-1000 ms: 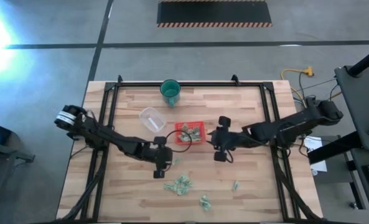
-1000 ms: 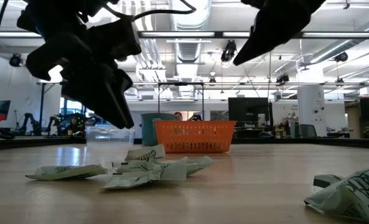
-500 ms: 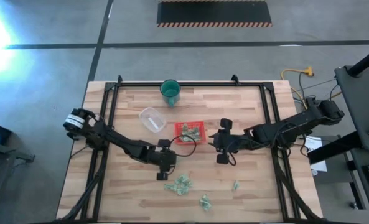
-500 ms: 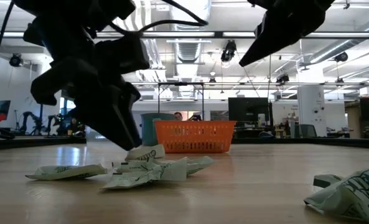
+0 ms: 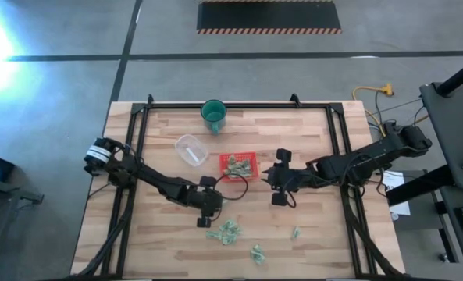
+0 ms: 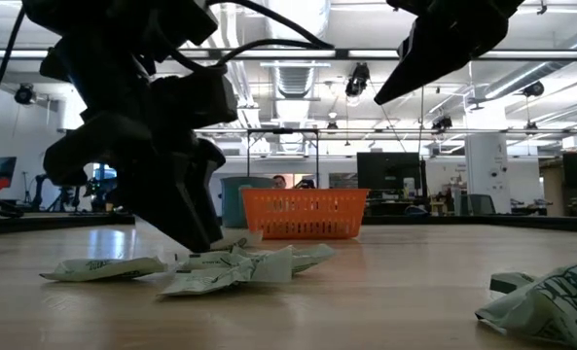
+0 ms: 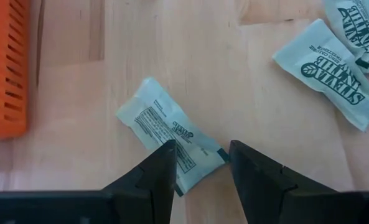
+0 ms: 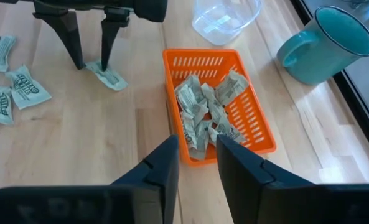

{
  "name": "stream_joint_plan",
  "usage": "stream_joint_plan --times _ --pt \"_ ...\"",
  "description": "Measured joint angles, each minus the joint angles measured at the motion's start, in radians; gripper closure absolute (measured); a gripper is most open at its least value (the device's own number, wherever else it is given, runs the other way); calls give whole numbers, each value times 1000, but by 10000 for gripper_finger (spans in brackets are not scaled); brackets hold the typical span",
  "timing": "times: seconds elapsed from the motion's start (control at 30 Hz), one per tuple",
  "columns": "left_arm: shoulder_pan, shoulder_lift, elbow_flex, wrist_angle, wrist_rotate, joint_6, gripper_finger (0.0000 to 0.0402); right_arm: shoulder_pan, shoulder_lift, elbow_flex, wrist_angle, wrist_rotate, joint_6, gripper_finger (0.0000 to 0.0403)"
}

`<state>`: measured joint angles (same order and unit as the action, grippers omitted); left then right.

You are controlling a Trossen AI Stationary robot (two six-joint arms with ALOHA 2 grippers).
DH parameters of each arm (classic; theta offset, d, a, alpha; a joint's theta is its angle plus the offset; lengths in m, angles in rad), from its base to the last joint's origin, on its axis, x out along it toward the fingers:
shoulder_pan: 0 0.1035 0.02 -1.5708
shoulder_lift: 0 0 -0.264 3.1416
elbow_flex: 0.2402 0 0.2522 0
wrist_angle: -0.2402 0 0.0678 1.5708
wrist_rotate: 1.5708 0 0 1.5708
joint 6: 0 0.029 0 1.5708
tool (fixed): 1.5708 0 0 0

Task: Pick and place items into bin
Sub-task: Put the stevia packet into the orange bin

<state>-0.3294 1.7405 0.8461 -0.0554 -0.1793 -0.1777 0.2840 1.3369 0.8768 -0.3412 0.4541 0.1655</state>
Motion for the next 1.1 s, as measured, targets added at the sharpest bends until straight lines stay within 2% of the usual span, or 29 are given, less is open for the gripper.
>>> stream_joint_plan --times 0.3,0.67,1.1 --pt "-1 -7 0 -9 -32 2 275 0 0 -3 0 -1 0 319" --pt "0 -8 0 -31 -39 29 395 0 0 -4 0 -2 0 331" --pt "-19 -43 11 -80 -92 83 401 0 0 -4 0 -2 -8 327"
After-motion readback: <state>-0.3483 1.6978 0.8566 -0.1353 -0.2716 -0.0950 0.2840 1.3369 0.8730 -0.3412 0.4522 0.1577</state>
